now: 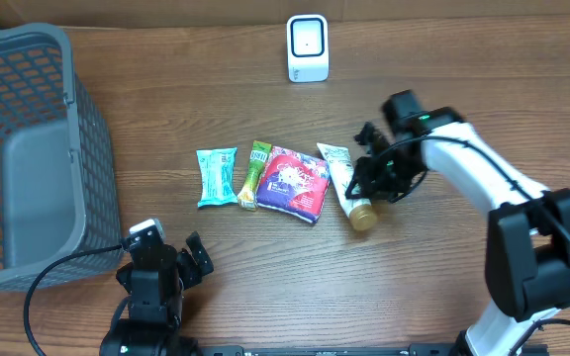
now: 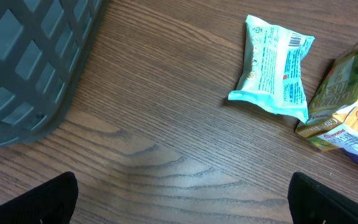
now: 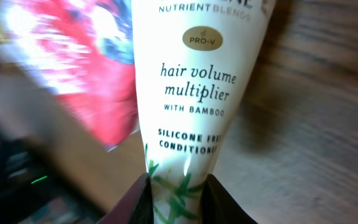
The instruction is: Scan the item barcode
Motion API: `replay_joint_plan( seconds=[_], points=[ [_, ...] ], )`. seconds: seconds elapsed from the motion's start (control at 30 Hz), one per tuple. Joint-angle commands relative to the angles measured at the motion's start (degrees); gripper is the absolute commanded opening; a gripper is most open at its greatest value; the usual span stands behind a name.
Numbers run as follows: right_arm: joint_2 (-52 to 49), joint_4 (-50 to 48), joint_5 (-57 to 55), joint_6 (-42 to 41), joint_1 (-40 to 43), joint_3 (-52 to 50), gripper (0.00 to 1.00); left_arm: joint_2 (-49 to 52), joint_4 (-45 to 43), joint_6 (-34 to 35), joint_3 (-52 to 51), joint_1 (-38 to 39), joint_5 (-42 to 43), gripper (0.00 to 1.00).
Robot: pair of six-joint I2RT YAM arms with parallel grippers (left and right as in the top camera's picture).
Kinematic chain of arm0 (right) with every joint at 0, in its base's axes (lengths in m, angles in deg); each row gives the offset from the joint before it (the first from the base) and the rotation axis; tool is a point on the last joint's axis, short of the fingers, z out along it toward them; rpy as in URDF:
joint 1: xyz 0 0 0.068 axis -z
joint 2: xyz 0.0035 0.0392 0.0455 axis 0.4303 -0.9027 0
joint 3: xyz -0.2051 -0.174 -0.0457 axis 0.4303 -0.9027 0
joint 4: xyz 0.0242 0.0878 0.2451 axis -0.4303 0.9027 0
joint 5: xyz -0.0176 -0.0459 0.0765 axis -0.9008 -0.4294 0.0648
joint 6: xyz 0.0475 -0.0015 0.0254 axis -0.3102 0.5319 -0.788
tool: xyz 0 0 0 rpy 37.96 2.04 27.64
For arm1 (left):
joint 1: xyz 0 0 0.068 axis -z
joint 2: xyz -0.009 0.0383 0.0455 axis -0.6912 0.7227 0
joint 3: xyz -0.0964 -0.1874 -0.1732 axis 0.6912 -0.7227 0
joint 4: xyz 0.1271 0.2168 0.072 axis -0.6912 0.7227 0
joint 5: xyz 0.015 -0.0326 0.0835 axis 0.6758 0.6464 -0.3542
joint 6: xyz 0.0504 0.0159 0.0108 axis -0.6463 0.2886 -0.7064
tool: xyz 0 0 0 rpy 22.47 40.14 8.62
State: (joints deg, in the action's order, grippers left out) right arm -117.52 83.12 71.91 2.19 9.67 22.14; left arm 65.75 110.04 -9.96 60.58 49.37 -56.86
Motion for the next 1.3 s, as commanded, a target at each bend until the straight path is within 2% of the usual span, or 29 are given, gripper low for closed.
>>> replay_joint_plan(
  seconds=[0.0, 0.17, 0.3, 0.4, 0.47, 0.57, 0.7, 0.83, 0.97, 1.1, 1.27],
  points=[
    [1.4, 1.3, 21.6, 9.2, 5.2, 1.7, 0.25, -0.5, -0.3, 1.2, -0.3, 0.1, -1.0, 1.00],
    [1.4, 1.5, 33.2, 10.7, 11.1, -0.2, 0.32, -0.5, -0.3, 1.2, -0.3, 0.1, -1.0, 1.00],
    [1.2, -0.5, 39.8, 10.6, 14.2, -5.0, 0.31, -0.5, -0.3, 1.2, -0.3, 0.1, -1.0, 1.00],
    [1.1, -3.5, 40.0, 9.2, 15.8, -9.1, 0.29, -0.5, -0.3, 1.2, -0.3, 0.1, -1.0, 1.00],
    [1.1, -4.2, 36.6, 8.7, 16.2, -10.5, 0.26, -0.5, -0.3, 1.2, -0.3, 0.1, -1.0, 1.00],
    [1.3, -4.3, 26.3, 6.7, 15.8, -10.3, 0.27, -0.5, -0.3, 1.2, -0.3, 0.1, -1.0, 1.00],
    [1.6, -7.5, 22.7, 2.7, 15.2, -9.1, 0.28, -0.5, -0.3, 1.2, -0.3, 0.1, -1.0, 1.00],
    [1.6, -17.3, 9.2, -9.8, 15.1, -8.8, 0.38, -0.5, -0.3, 1.2, -0.3, 0.1, -1.0, 1.00],
    [1.6, -25.5, 0.6, -15.9, 13.7, -8.7, 0.52, -0.5, -0.3, 1.2, -0.3, 0.1, -1.0, 0.99],
    [1.3, -30.3, -2.6, -18.0, 10.4, -8.0, 0.56, -0.5, -0.3, 1.2, -0.3, 0.1, -1.0, 1.00],
    [-1.0, -30.2, -6.2, -18.6, 7.1, -3.8, 0.59, -0.5, -0.3, 1.2, -0.3, 0.1, -1.0, 1.00]
  ],
)
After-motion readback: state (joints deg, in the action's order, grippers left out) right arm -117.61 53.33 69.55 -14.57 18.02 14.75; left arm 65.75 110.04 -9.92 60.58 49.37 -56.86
